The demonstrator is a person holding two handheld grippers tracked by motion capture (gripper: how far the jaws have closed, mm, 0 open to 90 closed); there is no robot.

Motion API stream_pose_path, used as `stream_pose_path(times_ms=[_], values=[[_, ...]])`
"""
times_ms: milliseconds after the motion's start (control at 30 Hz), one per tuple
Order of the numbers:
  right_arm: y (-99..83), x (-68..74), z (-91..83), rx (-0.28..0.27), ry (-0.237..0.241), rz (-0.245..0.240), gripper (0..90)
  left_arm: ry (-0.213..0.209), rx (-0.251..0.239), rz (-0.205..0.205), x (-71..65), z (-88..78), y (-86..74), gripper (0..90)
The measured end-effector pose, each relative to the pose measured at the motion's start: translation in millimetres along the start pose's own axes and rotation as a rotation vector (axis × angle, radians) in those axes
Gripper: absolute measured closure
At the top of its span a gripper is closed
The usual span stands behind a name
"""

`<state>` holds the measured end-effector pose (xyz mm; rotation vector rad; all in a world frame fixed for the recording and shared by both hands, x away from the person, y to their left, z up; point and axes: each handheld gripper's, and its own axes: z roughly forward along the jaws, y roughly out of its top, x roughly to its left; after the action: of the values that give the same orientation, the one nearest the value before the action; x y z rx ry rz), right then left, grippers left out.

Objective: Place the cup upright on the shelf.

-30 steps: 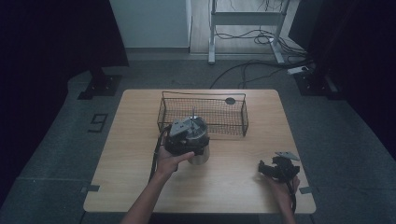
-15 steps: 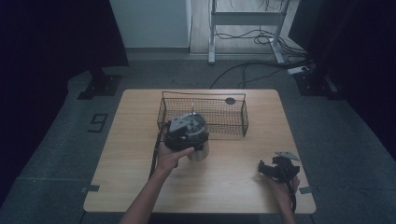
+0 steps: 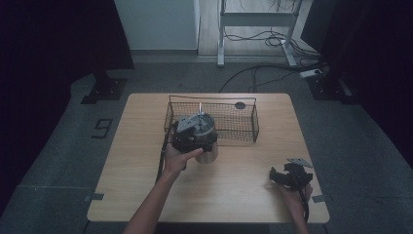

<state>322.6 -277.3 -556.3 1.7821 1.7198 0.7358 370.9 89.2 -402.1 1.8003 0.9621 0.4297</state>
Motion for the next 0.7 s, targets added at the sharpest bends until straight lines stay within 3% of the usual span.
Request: stream_pose_path(times_ms=[333,700], values=[[0.5,-0.4,0.4,0.001,0.002,-0.005,1.1,0.012,0.002,-0.026,5.9,10.3,4.1,3.7],[1.0,-0.4,1.3,-0.002,0.000,-0.004,1.1,0.018,0.000,-0.022,2.8,12.6,13.2,3.7]])
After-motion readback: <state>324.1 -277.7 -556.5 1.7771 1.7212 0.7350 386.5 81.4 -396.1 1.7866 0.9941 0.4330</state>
